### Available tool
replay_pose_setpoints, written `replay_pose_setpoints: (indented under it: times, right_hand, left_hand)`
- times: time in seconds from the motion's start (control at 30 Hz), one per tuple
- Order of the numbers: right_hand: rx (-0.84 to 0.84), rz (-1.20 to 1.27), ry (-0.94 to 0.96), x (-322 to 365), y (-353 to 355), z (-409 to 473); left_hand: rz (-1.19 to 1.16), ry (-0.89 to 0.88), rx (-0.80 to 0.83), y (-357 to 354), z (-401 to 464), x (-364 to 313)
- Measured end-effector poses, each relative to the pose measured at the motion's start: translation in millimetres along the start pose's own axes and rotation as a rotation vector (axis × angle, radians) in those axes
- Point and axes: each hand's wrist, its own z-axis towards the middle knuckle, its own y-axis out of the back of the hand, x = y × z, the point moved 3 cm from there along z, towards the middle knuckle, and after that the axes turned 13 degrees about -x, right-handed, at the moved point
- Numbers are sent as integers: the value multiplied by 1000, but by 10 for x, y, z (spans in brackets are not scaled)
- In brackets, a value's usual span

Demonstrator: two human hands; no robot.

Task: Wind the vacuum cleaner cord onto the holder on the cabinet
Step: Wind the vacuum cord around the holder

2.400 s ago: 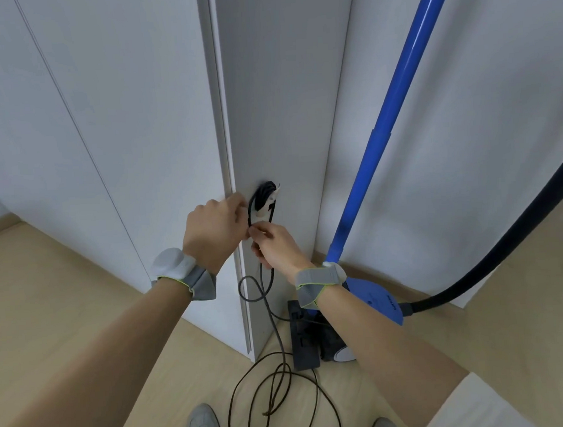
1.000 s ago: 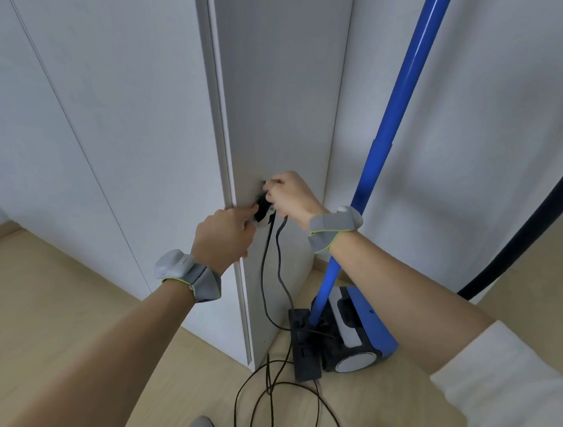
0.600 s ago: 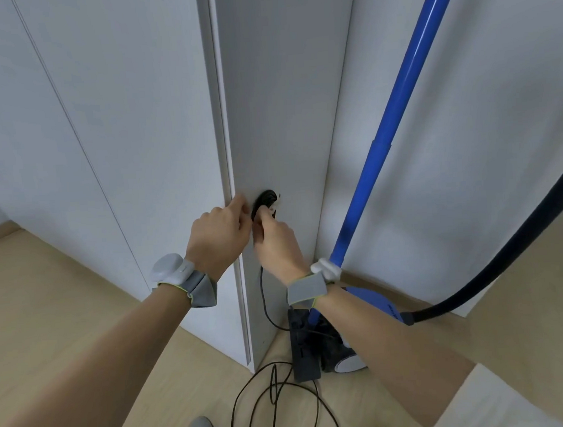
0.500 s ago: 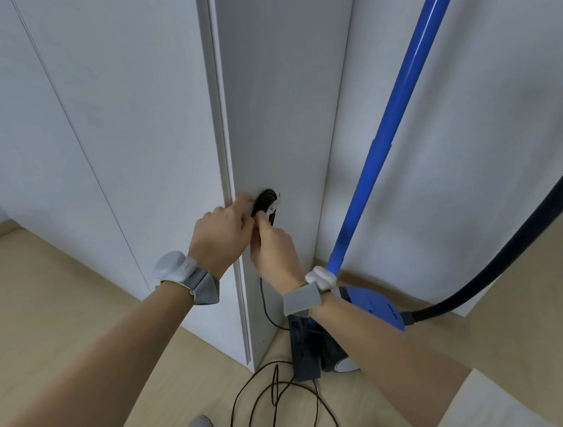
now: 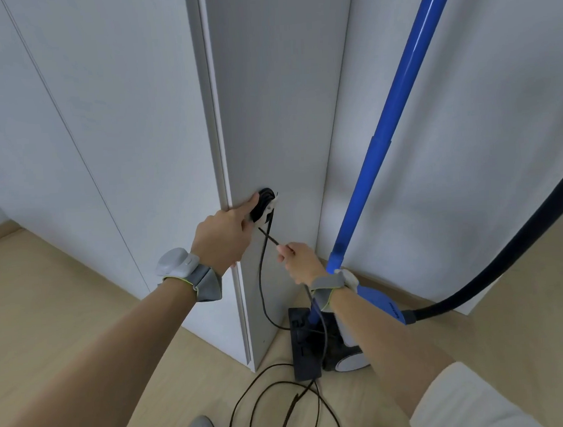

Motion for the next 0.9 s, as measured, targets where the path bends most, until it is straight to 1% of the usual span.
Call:
replay_pose_setpoints:
  times: [0.07, 0.13, 0.2, 0.3, 0.37, 0.47, 0.57, 0.67, 0.77, 0.87, 0.9]
  right_hand:
    - [2, 21, -65, -16, 151, 123]
    - [-26, 70, -92, 36, 291, 271]
    - [-61, 128, -117, 176, 397, 401]
    - [-42, 253, -232, 422, 495, 548]
    - [-31, 286, -280, 597, 523, 639]
    - [-38, 303, -300, 831, 566, 735]
    - [-84, 199, -218, 1045, 632, 781]
    - [-102, 187, -183, 1164, 681, 773]
    - [-116, 48, -25, 1264, 767, 660]
    - [-176, -94, 140, 1354, 844, 544]
    - [-174, -112, 168, 1369, 859, 494]
  left_hand:
    - [-3, 3, 6, 13, 11, -6]
    - [-4, 4, 12, 17, 9, -15]
    - [8, 5, 18, 23, 4, -14]
    - [33, -1, 26, 17, 3, 2]
    - [39, 0, 32, 13, 0, 5]
    - [36, -3, 47, 17, 9, 6]
    - [27, -8, 53, 27, 5, -6]
    - [26, -9, 59, 25, 5, 2]
    - [24, -8, 60, 21, -1, 6]
    - [34, -16, 53, 31, -12, -13]
    - [38, -17, 51, 33, -14, -15]
